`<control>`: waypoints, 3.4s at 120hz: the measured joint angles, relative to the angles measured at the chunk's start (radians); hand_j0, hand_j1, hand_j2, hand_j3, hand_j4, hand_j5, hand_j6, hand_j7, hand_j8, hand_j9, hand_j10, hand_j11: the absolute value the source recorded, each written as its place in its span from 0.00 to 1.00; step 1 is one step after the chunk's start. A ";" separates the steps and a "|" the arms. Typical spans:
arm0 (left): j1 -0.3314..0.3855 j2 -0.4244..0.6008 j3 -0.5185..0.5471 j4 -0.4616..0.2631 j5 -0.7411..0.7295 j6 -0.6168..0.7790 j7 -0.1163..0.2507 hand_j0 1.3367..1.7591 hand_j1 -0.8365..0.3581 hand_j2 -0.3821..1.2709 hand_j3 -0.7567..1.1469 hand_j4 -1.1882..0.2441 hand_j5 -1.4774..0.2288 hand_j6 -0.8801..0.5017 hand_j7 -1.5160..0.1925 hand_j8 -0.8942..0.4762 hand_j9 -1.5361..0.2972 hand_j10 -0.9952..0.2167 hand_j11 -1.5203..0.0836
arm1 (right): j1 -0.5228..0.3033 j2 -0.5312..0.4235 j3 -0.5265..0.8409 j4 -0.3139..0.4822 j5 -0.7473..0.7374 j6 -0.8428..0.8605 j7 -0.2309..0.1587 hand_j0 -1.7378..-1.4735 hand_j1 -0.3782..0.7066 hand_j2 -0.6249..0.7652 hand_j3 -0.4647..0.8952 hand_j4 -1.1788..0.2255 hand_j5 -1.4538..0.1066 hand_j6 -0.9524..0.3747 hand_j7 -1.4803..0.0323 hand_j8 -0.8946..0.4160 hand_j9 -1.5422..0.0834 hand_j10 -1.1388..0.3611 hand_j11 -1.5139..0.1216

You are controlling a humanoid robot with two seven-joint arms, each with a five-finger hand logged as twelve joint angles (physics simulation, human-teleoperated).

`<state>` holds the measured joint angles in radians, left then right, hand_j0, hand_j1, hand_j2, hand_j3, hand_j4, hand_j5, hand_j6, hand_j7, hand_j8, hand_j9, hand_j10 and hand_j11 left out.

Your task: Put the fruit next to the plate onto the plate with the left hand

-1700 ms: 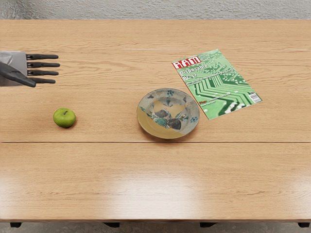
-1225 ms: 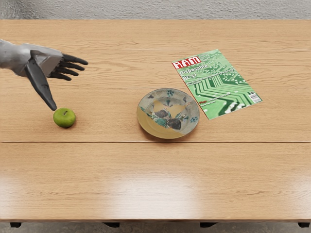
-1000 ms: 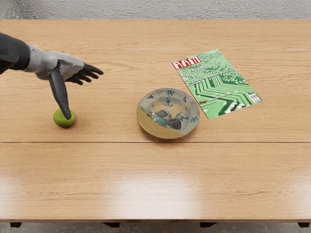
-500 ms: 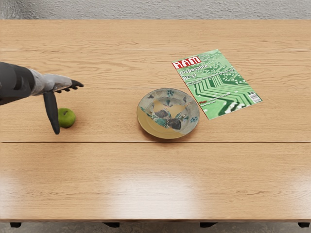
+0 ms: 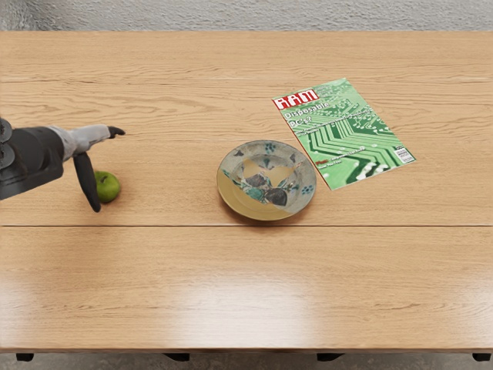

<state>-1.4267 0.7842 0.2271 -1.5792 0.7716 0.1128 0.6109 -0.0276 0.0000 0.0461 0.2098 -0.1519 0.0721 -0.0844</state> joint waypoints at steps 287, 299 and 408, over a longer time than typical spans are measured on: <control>0.221 -0.106 -0.220 0.119 0.031 0.220 0.001 0.75 0.50 0.34 0.40 0.40 0.37 0.35 0.39 0.36 0.36 0.31 0.41 | 0.000 0.000 0.000 0.000 0.000 0.000 0.000 0.30 0.05 0.45 0.34 0.83 0.92 0.70 0.96 0.67 0.93 0.75 0.91; 0.219 -0.120 -0.320 0.119 -0.016 0.220 0.001 0.75 0.46 0.38 0.40 0.41 0.37 0.37 0.39 0.37 0.37 0.33 0.41 | 0.000 0.000 0.000 0.000 0.000 0.000 0.000 0.30 0.05 0.45 0.34 0.83 0.92 0.70 0.96 0.67 0.93 0.75 0.91; 0.127 -0.511 -0.282 0.117 -0.062 0.187 0.000 0.75 0.43 0.45 0.40 0.43 0.34 0.41 0.36 0.41 0.37 0.38 0.40 | 0.000 0.000 0.000 0.000 0.000 0.000 0.000 0.30 0.05 0.45 0.34 0.83 0.92 0.70 0.96 0.67 0.93 0.75 0.91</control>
<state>-1.2992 0.2731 -0.0548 -1.4624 0.7099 0.3000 0.6107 -0.0276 0.0000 0.0460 0.2102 -0.1519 0.0721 -0.0844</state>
